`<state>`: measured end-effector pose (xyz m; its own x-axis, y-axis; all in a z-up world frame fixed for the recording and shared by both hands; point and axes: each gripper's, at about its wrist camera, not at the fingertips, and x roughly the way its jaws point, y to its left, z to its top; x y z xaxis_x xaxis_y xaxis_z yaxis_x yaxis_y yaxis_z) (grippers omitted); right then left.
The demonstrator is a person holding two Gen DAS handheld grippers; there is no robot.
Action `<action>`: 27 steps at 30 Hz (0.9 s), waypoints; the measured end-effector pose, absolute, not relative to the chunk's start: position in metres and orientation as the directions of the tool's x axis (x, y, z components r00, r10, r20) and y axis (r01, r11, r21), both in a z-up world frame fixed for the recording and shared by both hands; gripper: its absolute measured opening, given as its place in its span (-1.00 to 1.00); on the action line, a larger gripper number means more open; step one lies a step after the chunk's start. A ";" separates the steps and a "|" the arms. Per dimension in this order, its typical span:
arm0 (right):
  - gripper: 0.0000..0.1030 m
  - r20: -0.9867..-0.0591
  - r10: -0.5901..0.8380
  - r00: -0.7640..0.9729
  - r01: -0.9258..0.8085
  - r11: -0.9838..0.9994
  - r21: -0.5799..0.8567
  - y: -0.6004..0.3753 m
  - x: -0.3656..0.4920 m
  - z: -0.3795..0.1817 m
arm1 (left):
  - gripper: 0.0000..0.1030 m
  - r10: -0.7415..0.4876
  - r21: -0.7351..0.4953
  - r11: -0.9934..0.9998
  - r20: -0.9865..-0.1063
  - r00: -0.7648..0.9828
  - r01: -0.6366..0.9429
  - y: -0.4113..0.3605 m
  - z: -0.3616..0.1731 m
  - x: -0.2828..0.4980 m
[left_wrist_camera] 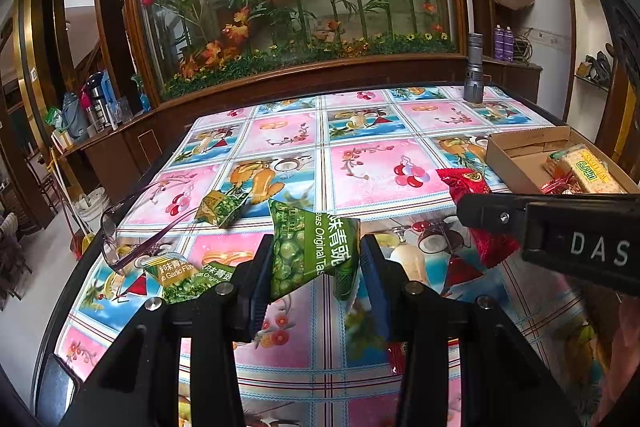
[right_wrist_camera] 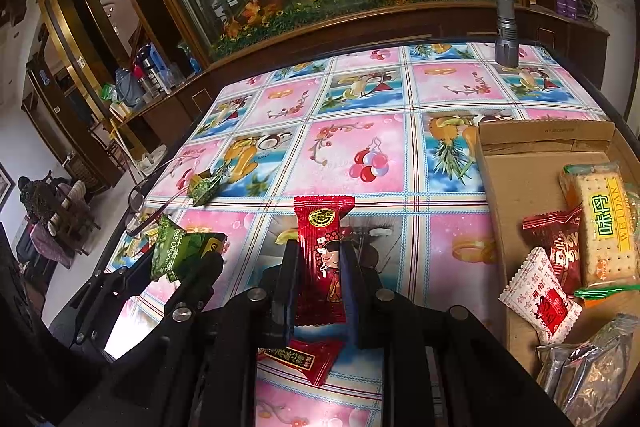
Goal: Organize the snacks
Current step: 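Lift the green bag and red candy packet and carry them toward the box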
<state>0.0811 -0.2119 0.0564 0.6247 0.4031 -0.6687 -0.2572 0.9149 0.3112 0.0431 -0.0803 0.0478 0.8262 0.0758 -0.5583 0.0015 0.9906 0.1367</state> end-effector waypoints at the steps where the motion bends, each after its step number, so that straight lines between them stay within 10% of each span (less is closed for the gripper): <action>1: -0.59 -0.669 0.403 0.625 -0.257 0.915 0.311 -0.212 0.081 0.056 | -0.20 0.076 0.137 0.991 -0.558 0.826 0.002 -0.080 0.048 0.043; 27: -0.59 -0.618 0.422 0.663 -0.207 0.897 0.390 -0.249 0.078 0.073 | -0.20 0.078 0.138 0.990 -0.559 0.826 0.000 -0.081 0.047 0.044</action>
<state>0.0780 -0.2489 0.0726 0.6632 0.4218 -0.6182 -0.2066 0.8972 0.3904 0.0436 -0.0811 0.0473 0.8257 0.0775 -0.5588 0.0002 0.9905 0.1377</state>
